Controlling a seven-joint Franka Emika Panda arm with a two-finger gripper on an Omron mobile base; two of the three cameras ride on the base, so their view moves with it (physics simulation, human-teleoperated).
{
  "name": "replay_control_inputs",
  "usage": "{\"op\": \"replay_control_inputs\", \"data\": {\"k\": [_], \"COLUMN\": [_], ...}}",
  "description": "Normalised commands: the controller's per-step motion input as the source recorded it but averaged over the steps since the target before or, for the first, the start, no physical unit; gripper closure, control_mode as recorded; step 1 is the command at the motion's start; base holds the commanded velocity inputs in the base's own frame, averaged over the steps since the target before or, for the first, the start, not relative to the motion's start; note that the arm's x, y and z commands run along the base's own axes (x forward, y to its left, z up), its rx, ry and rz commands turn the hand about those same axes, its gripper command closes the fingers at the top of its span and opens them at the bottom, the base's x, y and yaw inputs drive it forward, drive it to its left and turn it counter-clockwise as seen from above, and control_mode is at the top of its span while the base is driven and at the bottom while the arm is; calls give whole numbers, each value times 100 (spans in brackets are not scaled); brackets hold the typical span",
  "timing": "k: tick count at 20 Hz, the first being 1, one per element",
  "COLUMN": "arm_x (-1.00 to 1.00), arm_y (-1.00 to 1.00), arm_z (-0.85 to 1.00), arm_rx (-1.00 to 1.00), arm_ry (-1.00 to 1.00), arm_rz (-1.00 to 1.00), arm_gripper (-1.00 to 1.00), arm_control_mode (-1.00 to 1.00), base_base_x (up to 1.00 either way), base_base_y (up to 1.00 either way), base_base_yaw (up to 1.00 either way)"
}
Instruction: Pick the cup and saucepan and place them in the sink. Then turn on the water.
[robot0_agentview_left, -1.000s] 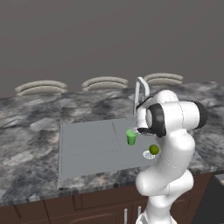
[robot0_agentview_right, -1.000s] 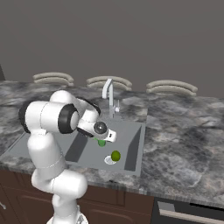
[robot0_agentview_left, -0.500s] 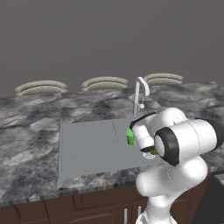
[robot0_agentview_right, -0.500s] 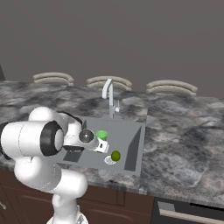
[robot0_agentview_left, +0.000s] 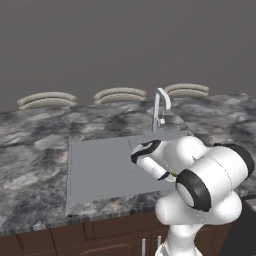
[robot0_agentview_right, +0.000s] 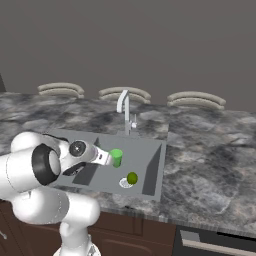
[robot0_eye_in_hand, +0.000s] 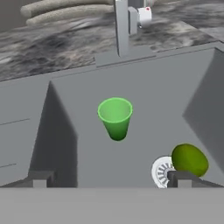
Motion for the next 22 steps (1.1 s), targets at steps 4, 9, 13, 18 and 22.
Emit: {"op": "replay_control_inputs", "data": {"k": [4,9,13,18,22], "arm_x": [0,0,-1,-9,-29], "arm_y": [-3,-11,-21,-25,-20], "arm_z": [78,83,92,89,65], "arm_rx": [0,0,0,0,0], "arm_ry": [22,21,23,24,24], "arm_rz": [0,0,0,0,0], "arm_gripper": [-100,-100,-100,-100,-100], "arm_control_mode": [-100,-100,-100,-100,-100], "base_base_x": [0,0,0,0,0], "base_base_y": [0,0,0,0,0], "base_base_yaw": [0,0,0,0,0]}}
